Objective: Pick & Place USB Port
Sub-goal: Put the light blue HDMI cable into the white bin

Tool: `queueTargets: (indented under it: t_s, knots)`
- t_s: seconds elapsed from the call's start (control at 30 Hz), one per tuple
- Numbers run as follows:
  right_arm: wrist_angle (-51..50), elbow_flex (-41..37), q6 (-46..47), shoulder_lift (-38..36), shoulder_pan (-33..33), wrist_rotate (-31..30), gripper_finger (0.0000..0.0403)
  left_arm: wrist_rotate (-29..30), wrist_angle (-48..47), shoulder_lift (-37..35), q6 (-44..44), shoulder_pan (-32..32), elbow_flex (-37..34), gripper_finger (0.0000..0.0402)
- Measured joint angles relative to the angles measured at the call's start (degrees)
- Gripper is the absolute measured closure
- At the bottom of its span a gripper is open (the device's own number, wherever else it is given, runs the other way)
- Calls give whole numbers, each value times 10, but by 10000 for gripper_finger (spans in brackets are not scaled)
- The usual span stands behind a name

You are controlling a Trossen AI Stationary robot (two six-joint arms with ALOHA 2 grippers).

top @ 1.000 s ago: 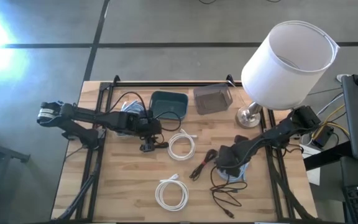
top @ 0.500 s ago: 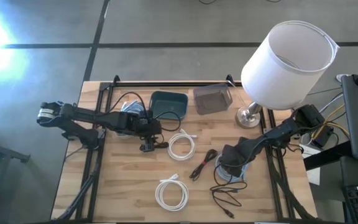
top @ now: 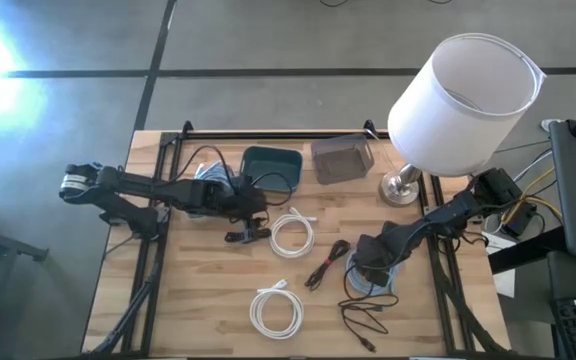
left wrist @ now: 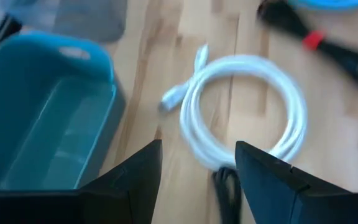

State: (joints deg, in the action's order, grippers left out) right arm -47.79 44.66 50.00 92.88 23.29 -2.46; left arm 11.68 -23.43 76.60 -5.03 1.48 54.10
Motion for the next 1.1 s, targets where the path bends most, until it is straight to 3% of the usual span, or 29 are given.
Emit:
queueTargets:
  t_s: [0.17,0.33,0.4,0.7,0.8,1.1]
  knots:
    - [6,2,17,1,0,0,371,-74,87,8,0,0,0,195]
    - [-43,38,58,1,1,-13,371,-122,146,28,-9,2,-1,195]
    - [-73,69,62,-7,0,-42,366,-123,163,37,-17,2,-1,195]
    - [-77,202,58,-5,-2,-305,368,-123,292,94,-92,2,-1,195]
    - [-67,236,27,10,-3,-367,368,-134,345,115,-124,2,-1,195]
    - [-68,298,-54,72,-23,-398,368,-148,395,147,-146,2,9,195]
